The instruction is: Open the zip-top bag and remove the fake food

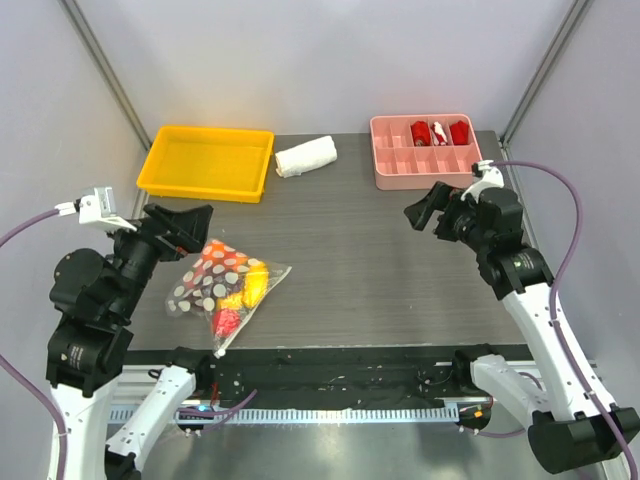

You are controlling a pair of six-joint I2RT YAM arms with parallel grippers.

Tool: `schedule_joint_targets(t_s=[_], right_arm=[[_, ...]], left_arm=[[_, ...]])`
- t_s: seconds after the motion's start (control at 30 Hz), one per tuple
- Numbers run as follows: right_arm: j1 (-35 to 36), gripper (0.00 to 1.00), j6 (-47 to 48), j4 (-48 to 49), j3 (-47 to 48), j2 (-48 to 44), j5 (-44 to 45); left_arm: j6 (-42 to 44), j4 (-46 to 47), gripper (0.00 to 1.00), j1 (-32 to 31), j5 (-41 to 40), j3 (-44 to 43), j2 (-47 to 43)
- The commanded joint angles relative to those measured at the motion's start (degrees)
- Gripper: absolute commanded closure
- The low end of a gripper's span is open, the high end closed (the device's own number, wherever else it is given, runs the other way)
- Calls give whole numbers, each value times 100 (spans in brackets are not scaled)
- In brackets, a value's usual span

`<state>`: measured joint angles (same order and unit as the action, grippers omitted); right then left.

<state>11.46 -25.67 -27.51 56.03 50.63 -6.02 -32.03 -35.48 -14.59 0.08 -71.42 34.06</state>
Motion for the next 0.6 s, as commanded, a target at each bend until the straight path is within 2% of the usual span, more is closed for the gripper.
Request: schedule_joint_targets(t_s=[0.0,0.1,0.13,0.2,0.23,0.3,0.37,0.43,0.47,0.57], right_arm=[[294,0,-323,429,-319,87,-1058],[1232,0,-867,1087,-977,227,-1139],[1836,0,-1000,1290,-1093,306,-1016],[2498,0,-1359,1852,-1348,674,-604],[3136,0,-1475,2037,-1393,833,-411],[3711,1,-1712,2512,-1419,1184,220],[4404,0,-2160,3107,-1393,1764,487],[4767,0,-2555,3496,-1306,2168,819],[5030,0,-2905,3907,-1279,2666,848],[5304,0,-3381,4305,-867,3712,962]], left_arm=[[-295,-362,0,26,80,-100,117],[-435,-590,0,18,177,-66,232],[-488,-652,0,26,177,-30,258],[-558,-766,0,26,212,57,250],[-559,-810,0,26,221,171,241],[-567,-985,0,26,186,251,224],[-559,-1144,0,18,186,347,241],[-532,-1328,0,26,194,409,250],[-532,-1373,0,26,186,444,250],[-541,-1496,0,26,177,585,224]])
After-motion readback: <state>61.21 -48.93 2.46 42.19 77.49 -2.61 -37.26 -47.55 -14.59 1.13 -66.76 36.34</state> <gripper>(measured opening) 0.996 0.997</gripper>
